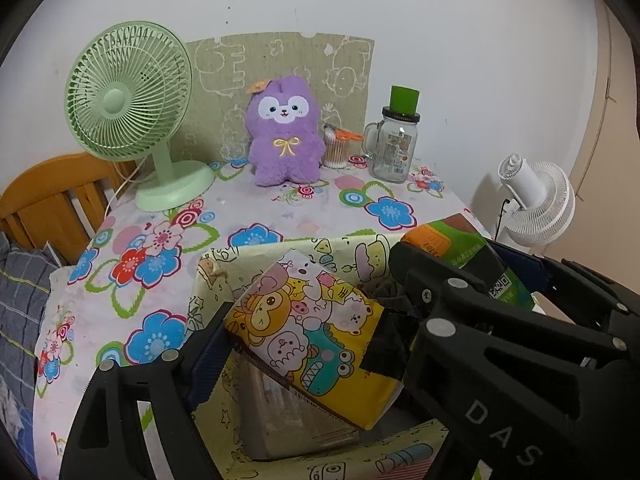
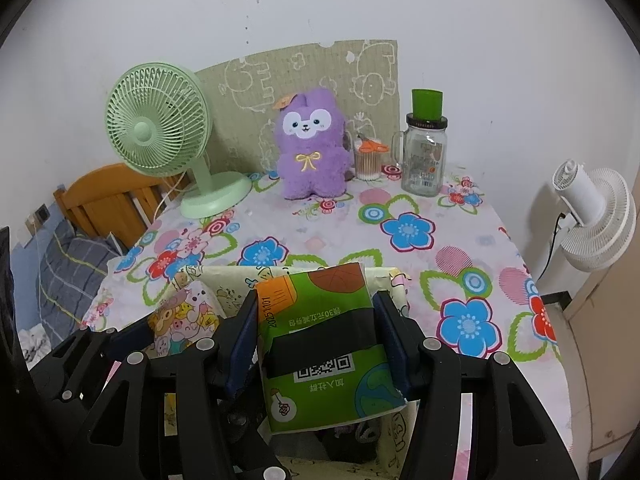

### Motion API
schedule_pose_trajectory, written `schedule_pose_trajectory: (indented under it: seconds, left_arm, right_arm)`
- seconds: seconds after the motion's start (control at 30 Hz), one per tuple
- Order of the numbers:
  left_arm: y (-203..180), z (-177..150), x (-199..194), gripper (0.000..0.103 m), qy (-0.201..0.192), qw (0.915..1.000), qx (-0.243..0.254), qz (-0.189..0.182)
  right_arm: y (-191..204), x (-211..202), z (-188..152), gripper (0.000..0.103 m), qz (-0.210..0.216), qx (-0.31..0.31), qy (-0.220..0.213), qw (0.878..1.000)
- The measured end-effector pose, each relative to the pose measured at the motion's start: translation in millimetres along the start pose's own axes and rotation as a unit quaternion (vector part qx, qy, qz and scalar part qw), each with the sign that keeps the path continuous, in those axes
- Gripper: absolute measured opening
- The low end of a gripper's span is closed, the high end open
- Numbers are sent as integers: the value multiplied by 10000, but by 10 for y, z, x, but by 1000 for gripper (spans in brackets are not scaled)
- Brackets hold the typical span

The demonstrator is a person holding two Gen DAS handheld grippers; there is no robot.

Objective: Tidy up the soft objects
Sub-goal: 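Lower the green pack into the box and open the right tool while the left tool releases the yellow pack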

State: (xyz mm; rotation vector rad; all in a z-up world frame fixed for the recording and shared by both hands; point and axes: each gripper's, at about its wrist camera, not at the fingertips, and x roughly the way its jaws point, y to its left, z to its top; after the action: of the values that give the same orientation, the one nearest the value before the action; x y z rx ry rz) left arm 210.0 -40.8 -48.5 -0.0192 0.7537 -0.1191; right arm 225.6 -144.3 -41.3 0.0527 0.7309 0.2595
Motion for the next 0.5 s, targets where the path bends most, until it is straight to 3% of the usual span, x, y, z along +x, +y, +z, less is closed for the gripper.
schedule_pose_trajectory:
  seconds: [0.2,0.5]
  left_arm:
    - [20,-19,87,95,115,9999,39,-17]
    - [85,-23,60,98,123,9999,-23,-28]
  right_arm:
    - [-3,67,-2,58,-10,10,51,10000]
    - [40,116,20,58,23,-33,42,10000]
